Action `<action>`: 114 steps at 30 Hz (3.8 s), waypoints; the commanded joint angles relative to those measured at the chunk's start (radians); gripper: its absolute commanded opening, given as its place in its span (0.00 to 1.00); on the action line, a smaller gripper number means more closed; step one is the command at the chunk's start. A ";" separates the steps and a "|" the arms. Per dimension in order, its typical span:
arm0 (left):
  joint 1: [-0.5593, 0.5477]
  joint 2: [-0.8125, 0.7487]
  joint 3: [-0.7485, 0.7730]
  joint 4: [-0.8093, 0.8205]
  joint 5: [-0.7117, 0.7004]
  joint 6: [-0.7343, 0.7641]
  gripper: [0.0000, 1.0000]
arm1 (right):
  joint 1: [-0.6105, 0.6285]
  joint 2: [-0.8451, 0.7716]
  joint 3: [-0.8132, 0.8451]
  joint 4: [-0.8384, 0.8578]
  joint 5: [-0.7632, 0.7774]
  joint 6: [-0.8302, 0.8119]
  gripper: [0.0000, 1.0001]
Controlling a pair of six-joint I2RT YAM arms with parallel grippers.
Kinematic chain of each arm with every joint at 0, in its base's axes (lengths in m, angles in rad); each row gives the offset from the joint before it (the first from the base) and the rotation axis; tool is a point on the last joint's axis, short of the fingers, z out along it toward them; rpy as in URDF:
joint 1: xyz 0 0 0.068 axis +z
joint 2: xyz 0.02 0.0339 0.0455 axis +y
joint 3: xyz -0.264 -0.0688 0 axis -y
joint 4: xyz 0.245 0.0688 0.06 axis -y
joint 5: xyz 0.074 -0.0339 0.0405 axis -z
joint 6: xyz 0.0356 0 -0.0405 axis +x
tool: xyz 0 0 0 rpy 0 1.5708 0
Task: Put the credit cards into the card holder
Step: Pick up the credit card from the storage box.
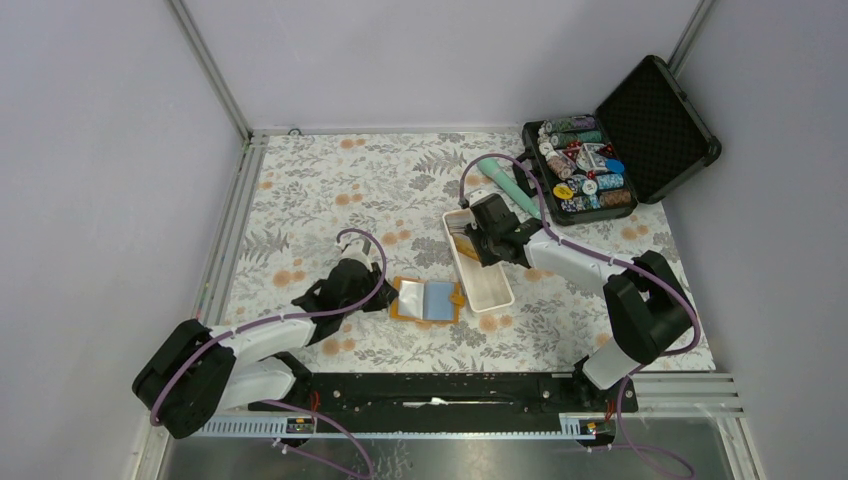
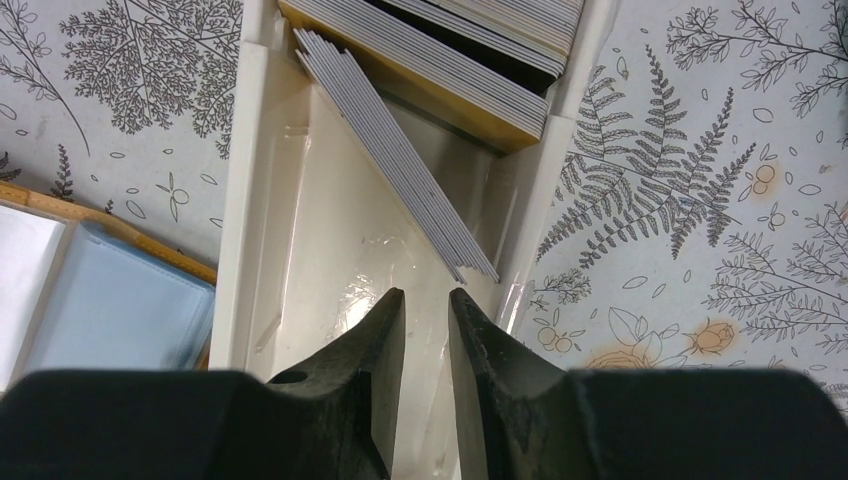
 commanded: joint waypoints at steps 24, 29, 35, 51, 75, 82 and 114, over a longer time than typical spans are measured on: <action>0.004 -0.019 0.007 0.021 0.000 0.003 0.22 | -0.027 0.038 -0.011 0.050 0.002 -0.019 0.28; 0.006 -0.010 0.012 0.022 0.003 0.004 0.22 | -0.028 0.035 -0.016 0.086 -0.057 -0.042 0.28; 0.004 -0.008 0.013 0.026 0.005 0.004 0.22 | -0.027 0.027 -0.016 0.112 -0.084 -0.046 0.28; 0.004 -0.017 0.003 0.025 0.004 0.000 0.22 | -0.027 0.010 -0.009 0.141 -0.168 -0.111 0.26; 0.004 0.021 -0.002 0.056 0.017 -0.012 0.21 | -0.028 -0.027 -0.023 0.168 -0.174 -0.114 0.31; 0.004 0.023 -0.001 0.056 0.018 -0.016 0.21 | -0.028 -0.002 -0.010 0.172 -0.192 -0.118 0.30; 0.004 0.055 0.006 0.072 0.026 -0.011 0.21 | -0.028 0.044 0.025 0.115 -0.118 -0.101 0.36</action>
